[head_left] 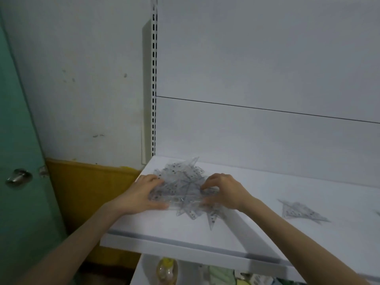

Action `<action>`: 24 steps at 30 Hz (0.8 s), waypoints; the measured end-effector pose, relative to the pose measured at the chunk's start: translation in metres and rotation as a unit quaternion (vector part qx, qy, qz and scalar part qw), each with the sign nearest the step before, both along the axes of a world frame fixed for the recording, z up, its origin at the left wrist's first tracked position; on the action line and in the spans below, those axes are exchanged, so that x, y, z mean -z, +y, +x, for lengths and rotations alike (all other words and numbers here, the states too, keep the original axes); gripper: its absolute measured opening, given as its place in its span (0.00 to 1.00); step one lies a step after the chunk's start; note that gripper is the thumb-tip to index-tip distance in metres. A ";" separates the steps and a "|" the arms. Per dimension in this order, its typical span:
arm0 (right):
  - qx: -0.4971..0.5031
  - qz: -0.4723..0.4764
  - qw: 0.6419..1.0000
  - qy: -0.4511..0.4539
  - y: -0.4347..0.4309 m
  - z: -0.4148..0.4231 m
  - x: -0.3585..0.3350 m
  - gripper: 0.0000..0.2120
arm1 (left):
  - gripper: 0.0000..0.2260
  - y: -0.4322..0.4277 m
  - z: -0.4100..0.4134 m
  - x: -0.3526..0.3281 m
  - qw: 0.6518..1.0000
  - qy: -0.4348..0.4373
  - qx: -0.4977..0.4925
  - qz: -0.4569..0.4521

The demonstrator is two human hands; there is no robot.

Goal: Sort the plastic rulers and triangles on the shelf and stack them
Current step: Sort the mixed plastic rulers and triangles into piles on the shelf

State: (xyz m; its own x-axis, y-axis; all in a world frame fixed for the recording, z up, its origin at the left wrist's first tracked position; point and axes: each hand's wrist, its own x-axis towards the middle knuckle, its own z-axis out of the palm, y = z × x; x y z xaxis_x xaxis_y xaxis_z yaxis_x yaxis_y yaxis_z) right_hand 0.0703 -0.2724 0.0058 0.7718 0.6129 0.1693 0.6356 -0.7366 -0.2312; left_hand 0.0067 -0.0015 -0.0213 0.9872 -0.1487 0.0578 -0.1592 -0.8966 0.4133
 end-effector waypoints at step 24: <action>0.085 0.407 0.868 0.273 0.008 0.005 -0.011 0.06 | 0.27 0.001 0.011 -0.010 0.946 -0.174 -0.102 -0.254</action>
State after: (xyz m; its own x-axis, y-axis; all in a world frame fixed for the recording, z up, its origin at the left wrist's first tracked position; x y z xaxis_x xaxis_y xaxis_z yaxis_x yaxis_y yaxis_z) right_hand 0.0752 -0.2640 0.0170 0.9405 0.3316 0.0741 0.1666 -0.2601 -0.9511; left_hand 0.0175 -0.0009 -0.0110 0.9001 0.1773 0.3980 -0.2106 -0.6226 0.7537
